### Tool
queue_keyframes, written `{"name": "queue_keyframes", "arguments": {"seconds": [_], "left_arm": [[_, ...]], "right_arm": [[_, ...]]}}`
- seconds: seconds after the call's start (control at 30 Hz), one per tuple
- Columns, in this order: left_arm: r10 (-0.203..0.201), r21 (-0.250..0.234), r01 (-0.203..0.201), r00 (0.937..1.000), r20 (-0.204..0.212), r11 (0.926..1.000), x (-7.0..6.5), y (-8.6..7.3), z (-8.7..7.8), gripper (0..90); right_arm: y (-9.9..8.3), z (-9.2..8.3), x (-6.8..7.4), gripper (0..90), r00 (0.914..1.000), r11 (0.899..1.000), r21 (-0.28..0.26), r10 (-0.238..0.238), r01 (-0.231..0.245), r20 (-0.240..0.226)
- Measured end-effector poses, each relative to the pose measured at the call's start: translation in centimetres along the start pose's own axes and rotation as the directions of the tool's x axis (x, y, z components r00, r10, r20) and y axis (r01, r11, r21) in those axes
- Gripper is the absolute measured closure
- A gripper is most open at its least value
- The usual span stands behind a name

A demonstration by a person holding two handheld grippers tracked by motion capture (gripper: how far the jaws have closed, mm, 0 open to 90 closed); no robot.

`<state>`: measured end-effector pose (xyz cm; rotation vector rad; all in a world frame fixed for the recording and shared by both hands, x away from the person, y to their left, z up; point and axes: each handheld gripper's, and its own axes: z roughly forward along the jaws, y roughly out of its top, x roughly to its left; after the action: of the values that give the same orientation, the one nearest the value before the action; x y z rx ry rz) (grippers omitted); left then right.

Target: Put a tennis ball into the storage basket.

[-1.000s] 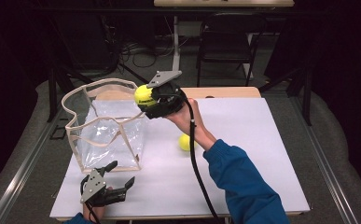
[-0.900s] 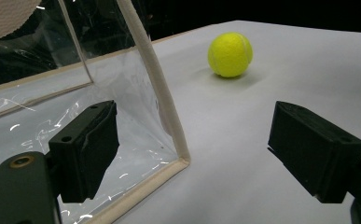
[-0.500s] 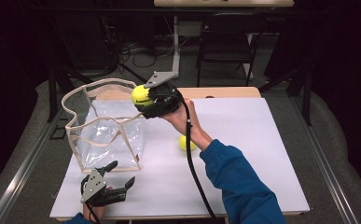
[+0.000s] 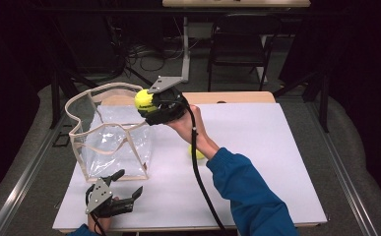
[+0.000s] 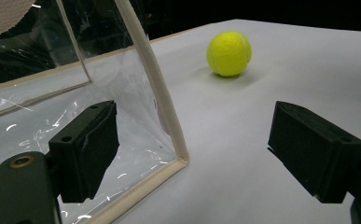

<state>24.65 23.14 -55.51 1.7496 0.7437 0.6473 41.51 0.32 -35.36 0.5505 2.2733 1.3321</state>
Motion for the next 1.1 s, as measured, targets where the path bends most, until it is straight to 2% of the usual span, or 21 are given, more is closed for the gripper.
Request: {"name": "queue_keyframes", "arguments": {"seconds": [0.4, 1.1], "left_arm": [[0.003, 0.001, -0.003, 1.0, 0.002, 1.0, 0.0, 0.0, 0.0, 16.0], [-0.002, -0.003, 0.002, 1.0, -0.002, 1.0, 0.0, 0.0, 0.0, 15.9]], "right_arm": [[-0.1, 0.5, -0.1, 26.5, 0.9999, 1.0, -0.003, 0.01, -0.01, 0.008], [0.3, 1.9, -0.4, 26.5, 0.9999, 0.999, 0.033, 0.016, -0.016, 0.003]]}}
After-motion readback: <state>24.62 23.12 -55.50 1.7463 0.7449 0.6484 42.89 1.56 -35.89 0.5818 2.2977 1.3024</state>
